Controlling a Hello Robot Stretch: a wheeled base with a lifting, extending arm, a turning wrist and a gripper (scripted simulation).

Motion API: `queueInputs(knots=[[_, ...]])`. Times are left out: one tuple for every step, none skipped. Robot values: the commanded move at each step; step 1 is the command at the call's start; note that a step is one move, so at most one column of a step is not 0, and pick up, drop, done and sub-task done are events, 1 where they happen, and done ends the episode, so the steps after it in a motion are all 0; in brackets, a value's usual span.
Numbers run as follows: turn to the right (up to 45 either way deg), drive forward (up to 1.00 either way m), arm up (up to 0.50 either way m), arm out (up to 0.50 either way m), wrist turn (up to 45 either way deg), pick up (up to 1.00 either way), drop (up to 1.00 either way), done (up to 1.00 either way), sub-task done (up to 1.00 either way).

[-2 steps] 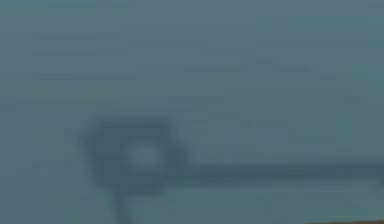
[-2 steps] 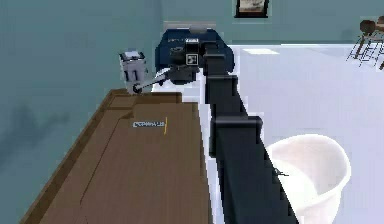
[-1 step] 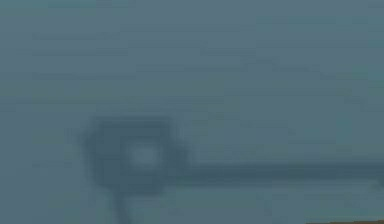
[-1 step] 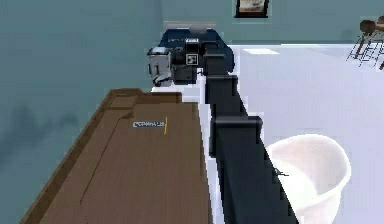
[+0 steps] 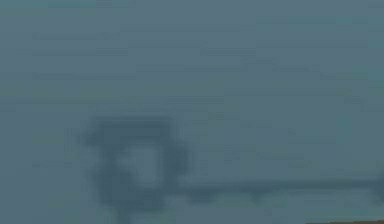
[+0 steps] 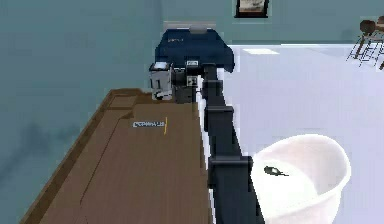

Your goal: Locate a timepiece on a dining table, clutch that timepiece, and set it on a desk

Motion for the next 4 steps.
queueInputs(knots=[[0.0, 0.0, -0.32, 0.0, 0.0, 0.0, 0.0, 0.0, 0.0], [0.0, 0.0, 0.0, 0.0, 0.0, 0.0, 1.0, 0.0, 0.0], [0.0, 0.0, 0.06, 0.0, 0.0, 0.0, 0.0, 0.0, 0.0], [0.0, 0.0, 0.0, -0.08, 0.0, 0.0, 0.0, 0.0, 0.0]])
